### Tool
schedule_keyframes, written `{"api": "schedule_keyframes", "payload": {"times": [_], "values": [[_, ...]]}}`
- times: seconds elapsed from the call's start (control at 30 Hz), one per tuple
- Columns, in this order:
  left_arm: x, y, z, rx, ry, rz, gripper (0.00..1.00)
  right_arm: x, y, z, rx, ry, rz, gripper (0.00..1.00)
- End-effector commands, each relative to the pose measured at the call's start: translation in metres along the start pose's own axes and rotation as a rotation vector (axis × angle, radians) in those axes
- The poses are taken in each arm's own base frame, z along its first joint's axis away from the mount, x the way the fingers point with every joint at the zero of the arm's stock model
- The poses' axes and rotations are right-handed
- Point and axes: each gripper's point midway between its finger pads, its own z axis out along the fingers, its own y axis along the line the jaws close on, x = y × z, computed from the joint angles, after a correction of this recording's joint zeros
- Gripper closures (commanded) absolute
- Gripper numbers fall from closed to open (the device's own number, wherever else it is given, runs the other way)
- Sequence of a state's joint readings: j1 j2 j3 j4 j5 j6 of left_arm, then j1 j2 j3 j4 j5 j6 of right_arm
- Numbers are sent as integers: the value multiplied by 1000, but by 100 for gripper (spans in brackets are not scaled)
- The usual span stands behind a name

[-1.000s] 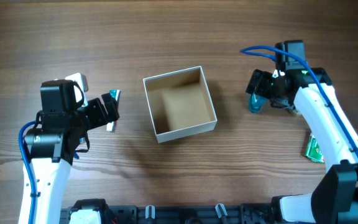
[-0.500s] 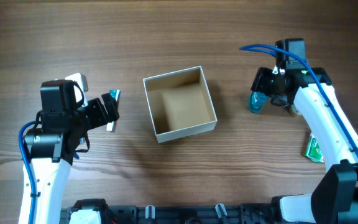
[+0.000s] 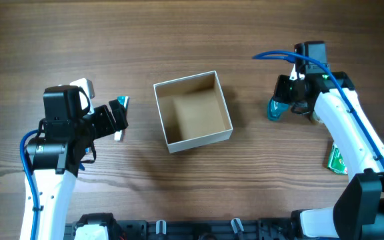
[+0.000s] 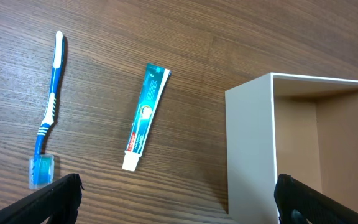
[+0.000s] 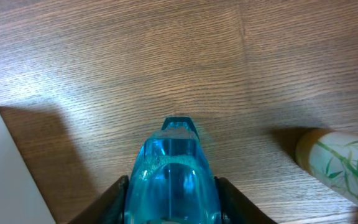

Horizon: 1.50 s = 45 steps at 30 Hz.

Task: Pack container
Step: 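Grasp the Listerine bottle with the right gripper and lift it, then carry the bottle over the white box and lower it inside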

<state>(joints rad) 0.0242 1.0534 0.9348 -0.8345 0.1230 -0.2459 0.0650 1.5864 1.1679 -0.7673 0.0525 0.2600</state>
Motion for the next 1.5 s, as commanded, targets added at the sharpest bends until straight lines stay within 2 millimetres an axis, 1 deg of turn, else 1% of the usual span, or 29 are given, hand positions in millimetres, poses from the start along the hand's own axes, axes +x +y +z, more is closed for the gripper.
{"api": "schedule_keyframes", "payload": {"times": [0.0, 0.1, 0.2, 0.23, 0.37, 0.43, 0.53, 0.6, 0.73, 0.77, 0.83, 0.87, 0.93, 1.0, 1.07, 1.17, 1.27, 1.3, 1.33, 1.37, 1.4, 1.43, 1.47], "values": [[-3, -11, -4, 50, 0, 1, 0, -2, 3, 1, -6, 2, -28, 73], [-3, -11, -4, 50, 0, 1, 0, -2, 3, 1, -6, 2, -28, 85], [-3, -11, -4, 50, 0, 1, 0, -2, 3, 1, -5, 2, -28, 91], [-3, -11, -4, 50, 0, 1, 0, -2, 3, 1, -5, 2, -27, 95], [-3, -11, -4, 50, 0, 1, 0, -5, 4, -3, -10, -13, -30, 96], [-3, -11, -4, 50, 0, 1, 0, -7, 9, -13, -21, -37, -39, 96], [-3, -11, -4, 50, 0, 1, 0, -15, 20, -41, -51, -103, -61, 96], [-3, -11, -4, 50, 0, 1, 0, -20, 32, -75, -84, -163, -86, 96], [-3, -11, -4, 50, 0, 1, 0, -26, 58, -134, -148, -249, -147, 96], [-3, -11, -4, 50, 0, 1, 0, -27, 72, -154, -182, -279, -188, 96], [-3, -11, -4, 49, 0, 0, 0, -27, 92, -176, -220, -307, -247, 96], [-3, -11, -4, 50, 0, 1, 0, -26, 107, -188, -252, -326, -282, 96], [-2, -11, -4, 50, 0, 1, 0, -23, 130, -204, -301, -357, -329, 96], [-2, -11, -4, 50, 0, 1, 0, -20, 154, -213, -352, -381, -368, 96], [-2, -11, -4, 50, 0, 1, 0, -14, 174, -211, -384, -379, -396, 96], [-2, -11, -4, 50, 0, 1, 0, -5, 196, -192, -390, -330, -434, 96], [-3, -11, -4, 50, 0, 1, 0, 7, 215, -164, -373, -261, -479, 96], [-2, -11, -4, 50, 0, 1, 0, 11, 222, -150, -356, -236, -497, 96], [-3, -11, -4, 50, 0, 1, 0, 12, 225, -142, -340, -227, -506, 96], [-2, -11, -4, 50, 0, 1, 0, 13, 231, -129, -319, -216, -516, 96], [-2, -11, -4, 50, 0, 1, 0, 14, 234, -123, -314, -211, -522, 96], [-2, -11, -4, 50, 0, 1, 0, 15, 242, -112, -311, -203, -531, 96], [-2, -11, -4, 50, 0, 1, 0, 16, 246, -108, -311, -201, -531, 96]]}}
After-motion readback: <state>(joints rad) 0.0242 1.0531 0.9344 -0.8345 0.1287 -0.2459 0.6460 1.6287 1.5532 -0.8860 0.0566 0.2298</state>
